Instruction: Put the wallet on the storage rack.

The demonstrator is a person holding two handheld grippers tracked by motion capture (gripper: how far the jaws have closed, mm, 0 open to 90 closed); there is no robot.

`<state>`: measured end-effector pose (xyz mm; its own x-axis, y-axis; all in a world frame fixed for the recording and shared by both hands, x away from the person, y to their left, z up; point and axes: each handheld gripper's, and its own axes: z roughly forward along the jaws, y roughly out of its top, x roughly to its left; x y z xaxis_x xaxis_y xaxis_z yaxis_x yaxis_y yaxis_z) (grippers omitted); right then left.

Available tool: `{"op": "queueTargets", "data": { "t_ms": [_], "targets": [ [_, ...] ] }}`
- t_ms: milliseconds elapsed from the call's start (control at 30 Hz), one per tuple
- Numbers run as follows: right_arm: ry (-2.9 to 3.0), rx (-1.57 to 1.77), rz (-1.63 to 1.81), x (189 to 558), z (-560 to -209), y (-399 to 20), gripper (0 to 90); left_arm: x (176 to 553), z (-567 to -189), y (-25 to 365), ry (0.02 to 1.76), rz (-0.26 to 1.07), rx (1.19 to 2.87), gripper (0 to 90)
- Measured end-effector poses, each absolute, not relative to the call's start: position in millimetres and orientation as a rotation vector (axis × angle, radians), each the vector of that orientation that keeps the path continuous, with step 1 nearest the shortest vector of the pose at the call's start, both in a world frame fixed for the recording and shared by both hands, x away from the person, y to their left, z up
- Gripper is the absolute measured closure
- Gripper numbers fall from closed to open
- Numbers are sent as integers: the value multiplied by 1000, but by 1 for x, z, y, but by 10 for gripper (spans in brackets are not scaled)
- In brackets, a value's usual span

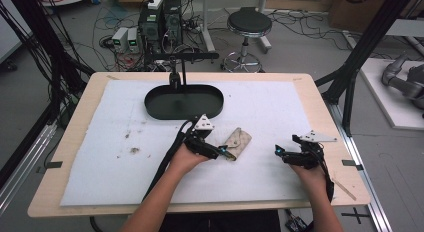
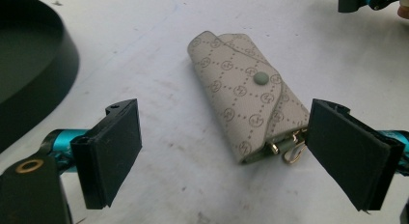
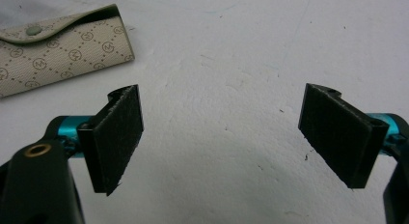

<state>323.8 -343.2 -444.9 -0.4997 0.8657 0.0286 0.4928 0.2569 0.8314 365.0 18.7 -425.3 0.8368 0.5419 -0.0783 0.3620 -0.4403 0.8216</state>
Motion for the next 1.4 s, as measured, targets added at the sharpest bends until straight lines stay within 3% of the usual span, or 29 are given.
{"op": "queueTargets", "data": {
  "t_ms": [700,1100,1267,1400],
  "targets": [
    [2106,1208,1145,330,-445,-337,163,378,-448,-32,724,186,2136,128],
    [2107,1217,1139,329,-445,-338,162,369,-453,-47,669,313,2246,124],
    [2108,1215,1135,329,-445,-339,163,366,-452,-47,664,308,2242,184],
    [2105,1216,1137,328,-445,-339,163,363,-452,-44,635,293,2221,302]
  ]
}}
